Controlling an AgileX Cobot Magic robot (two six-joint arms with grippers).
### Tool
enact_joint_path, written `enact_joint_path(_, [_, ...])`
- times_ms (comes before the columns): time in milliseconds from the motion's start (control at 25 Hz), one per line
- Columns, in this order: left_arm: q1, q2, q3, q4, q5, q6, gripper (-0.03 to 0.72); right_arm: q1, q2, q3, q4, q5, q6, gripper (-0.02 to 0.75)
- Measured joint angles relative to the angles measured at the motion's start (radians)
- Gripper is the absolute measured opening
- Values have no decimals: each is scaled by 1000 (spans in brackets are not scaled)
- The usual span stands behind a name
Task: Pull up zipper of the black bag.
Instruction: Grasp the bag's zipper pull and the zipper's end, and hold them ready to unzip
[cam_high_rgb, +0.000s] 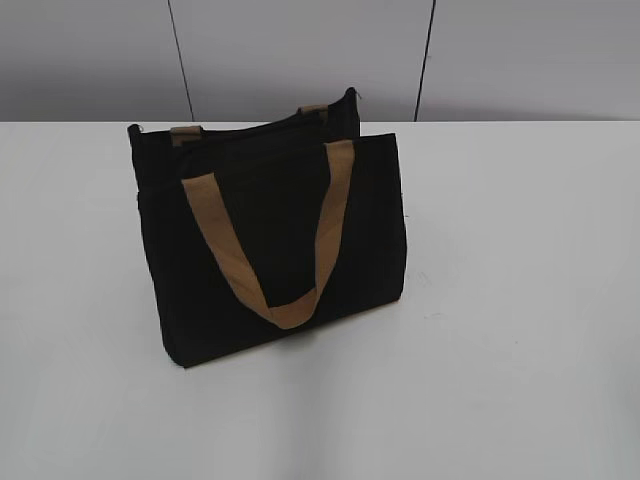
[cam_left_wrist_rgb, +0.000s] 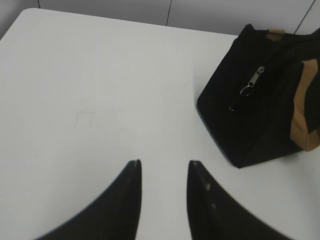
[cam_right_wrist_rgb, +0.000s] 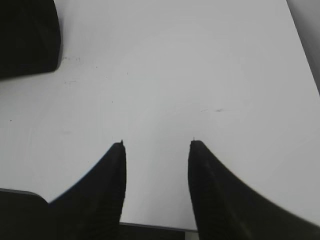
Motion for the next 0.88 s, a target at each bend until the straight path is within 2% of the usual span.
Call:
enact_joint_path(560, [0, 17, -4, -1, -11, 7, 240, 0, 0, 0, 0, 0, 0, 327])
enact_joint_path(640, [0, 35, -21, -10, -54, 36, 244, 0, 0, 0, 0, 0, 0, 327])
enact_joint_path(880, [0, 140, -42, -60, -351, 163, 246, 0, 0, 0, 0, 0, 0, 327])
